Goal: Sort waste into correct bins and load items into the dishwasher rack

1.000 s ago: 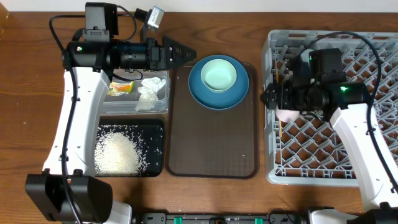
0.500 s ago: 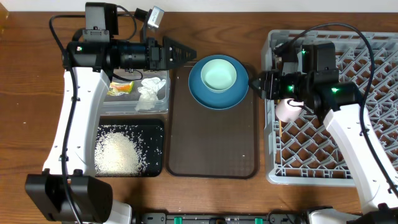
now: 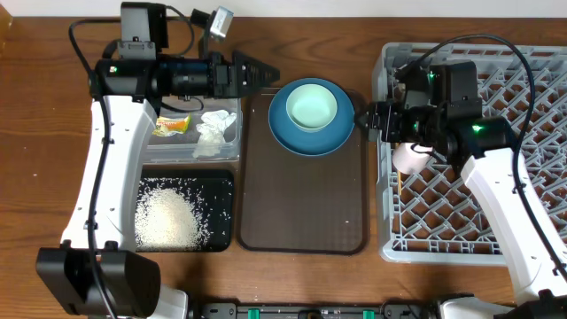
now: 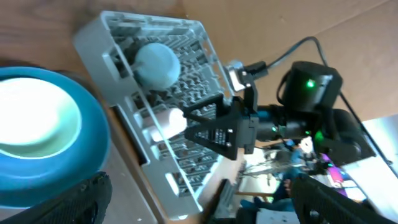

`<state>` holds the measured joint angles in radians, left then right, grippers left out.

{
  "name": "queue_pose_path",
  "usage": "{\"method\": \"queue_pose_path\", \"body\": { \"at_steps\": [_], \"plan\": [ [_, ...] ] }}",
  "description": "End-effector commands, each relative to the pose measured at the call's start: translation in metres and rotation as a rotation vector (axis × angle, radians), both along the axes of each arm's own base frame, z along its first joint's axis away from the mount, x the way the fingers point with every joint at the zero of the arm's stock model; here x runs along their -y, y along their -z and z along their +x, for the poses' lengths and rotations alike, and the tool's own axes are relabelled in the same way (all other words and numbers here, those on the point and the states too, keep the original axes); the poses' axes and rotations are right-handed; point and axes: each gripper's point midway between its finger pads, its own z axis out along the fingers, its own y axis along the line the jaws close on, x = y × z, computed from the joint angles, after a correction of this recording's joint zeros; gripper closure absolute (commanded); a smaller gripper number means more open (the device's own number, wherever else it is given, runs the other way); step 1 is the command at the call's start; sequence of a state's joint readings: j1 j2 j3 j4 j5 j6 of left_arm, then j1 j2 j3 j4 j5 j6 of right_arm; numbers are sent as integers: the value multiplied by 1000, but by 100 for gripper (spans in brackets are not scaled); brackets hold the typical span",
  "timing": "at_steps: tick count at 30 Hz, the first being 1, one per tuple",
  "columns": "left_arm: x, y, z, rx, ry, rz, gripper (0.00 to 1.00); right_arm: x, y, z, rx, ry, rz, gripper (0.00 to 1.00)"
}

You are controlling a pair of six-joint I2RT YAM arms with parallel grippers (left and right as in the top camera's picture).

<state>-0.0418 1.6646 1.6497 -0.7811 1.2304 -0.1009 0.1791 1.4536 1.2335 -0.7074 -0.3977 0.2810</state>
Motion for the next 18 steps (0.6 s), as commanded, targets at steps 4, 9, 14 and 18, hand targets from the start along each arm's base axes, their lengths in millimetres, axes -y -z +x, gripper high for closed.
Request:
{"method": "queue_pose_path", "body": {
  "at_steps": [4, 9, 14, 18],
  "plan": [
    [11, 29, 13, -15, -99, 189, 6, 6, 4, 2, 7, 21, -51, 13],
    [35, 59, 19, -42, -160, 344, 18, 6, 3, 4, 15, 21, -49, 13],
    [36, 108, 36, -101, -378, 609, 43, 6, 4, 2, 10, 21, -50, 14],
    [39, 138, 48, -85, -502, 763, 43, 7, 6, -1, -7, 20, -53, 14]
  ]
}}
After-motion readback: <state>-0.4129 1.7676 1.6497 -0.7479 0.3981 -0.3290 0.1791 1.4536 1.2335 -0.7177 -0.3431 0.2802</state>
